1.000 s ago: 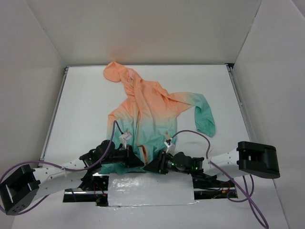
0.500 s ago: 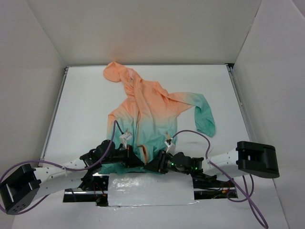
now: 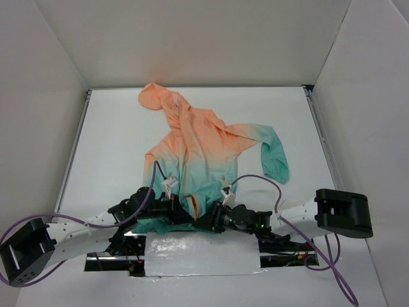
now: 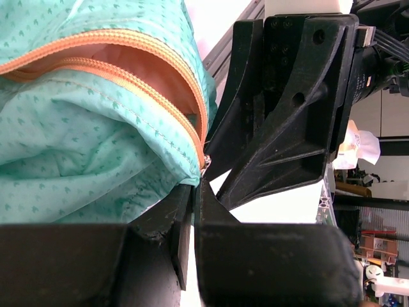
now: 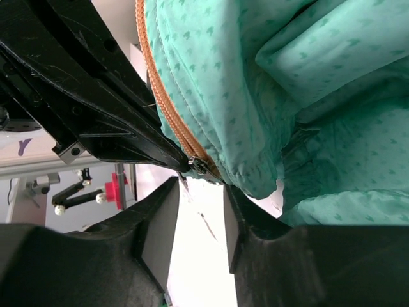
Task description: Zip up the jacket
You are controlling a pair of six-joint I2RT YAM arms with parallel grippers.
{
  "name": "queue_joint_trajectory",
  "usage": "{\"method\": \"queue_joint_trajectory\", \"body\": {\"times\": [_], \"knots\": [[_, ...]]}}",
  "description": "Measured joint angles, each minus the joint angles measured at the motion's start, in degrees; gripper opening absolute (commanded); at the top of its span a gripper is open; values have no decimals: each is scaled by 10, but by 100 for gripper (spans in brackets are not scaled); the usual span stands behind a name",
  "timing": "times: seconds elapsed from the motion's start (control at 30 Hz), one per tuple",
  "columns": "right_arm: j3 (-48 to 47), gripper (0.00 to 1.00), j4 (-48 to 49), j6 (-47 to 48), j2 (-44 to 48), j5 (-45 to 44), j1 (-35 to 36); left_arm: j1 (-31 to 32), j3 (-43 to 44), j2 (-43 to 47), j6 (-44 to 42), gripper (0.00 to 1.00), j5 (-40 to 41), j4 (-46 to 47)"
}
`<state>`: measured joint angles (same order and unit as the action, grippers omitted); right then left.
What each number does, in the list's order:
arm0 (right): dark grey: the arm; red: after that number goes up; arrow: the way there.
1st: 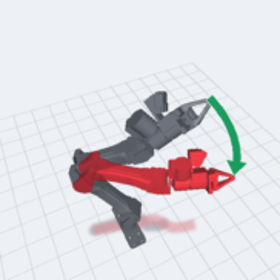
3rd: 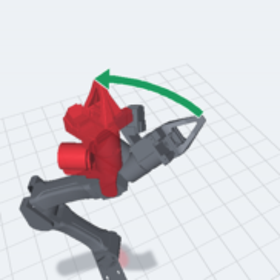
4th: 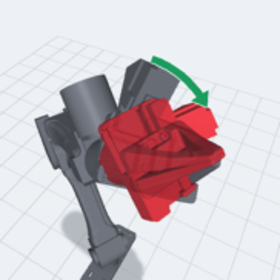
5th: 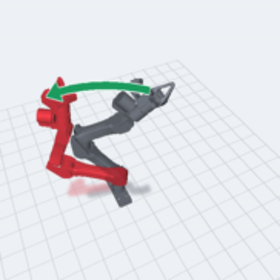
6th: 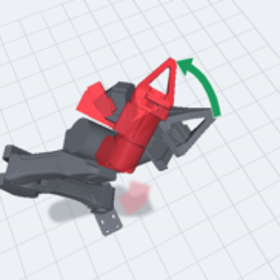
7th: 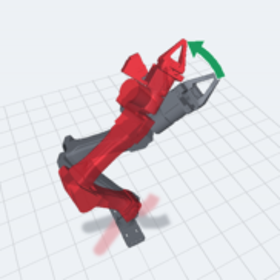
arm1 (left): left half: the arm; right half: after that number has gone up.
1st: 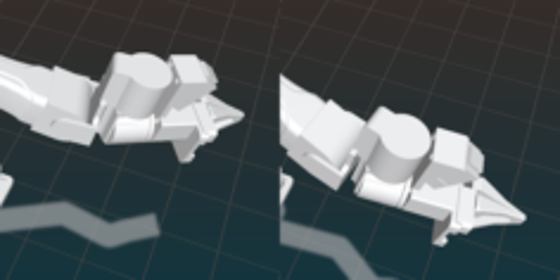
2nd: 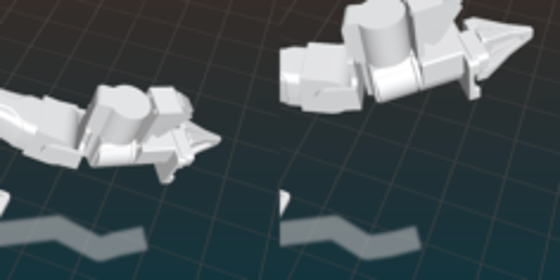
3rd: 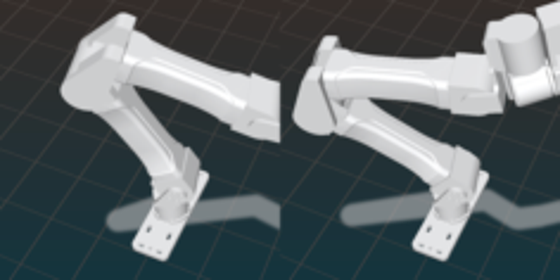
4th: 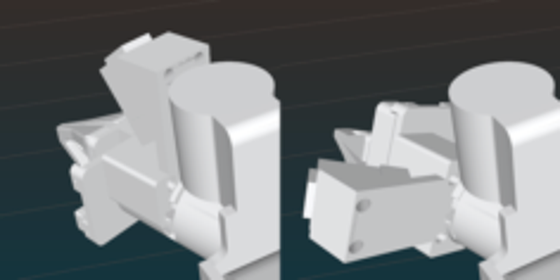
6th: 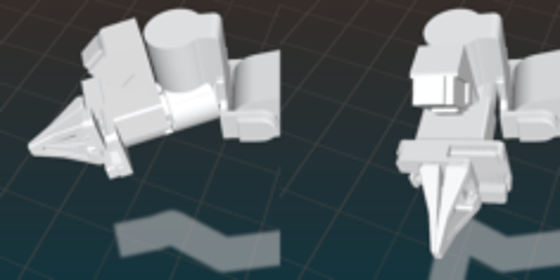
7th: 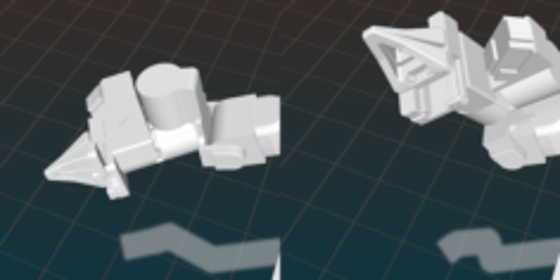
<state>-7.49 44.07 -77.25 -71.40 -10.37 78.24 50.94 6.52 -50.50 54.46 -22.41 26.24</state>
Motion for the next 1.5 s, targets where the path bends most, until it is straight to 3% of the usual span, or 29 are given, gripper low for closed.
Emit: {"method": "queue_joint_trajectory", "body": {"times": [0.77, 1.13, 1.37, 1.5], "knots": [[9, 0, 4, -1, 28, -17, 7, 0, 0, -1, -1, 4, 2, 8], [3, 0, -23, -38, 35, -19, 7, 0, 0, -4, -5, 3, -1, 13], [-34, 0, -104, -71, 53, -14, 7, 0, -3, -4, -17, 3, -2, 21], [-66, 0, -199, -87, 92, -19, 7, 0, -3, -4, -21, 3, -4, 37]]}}
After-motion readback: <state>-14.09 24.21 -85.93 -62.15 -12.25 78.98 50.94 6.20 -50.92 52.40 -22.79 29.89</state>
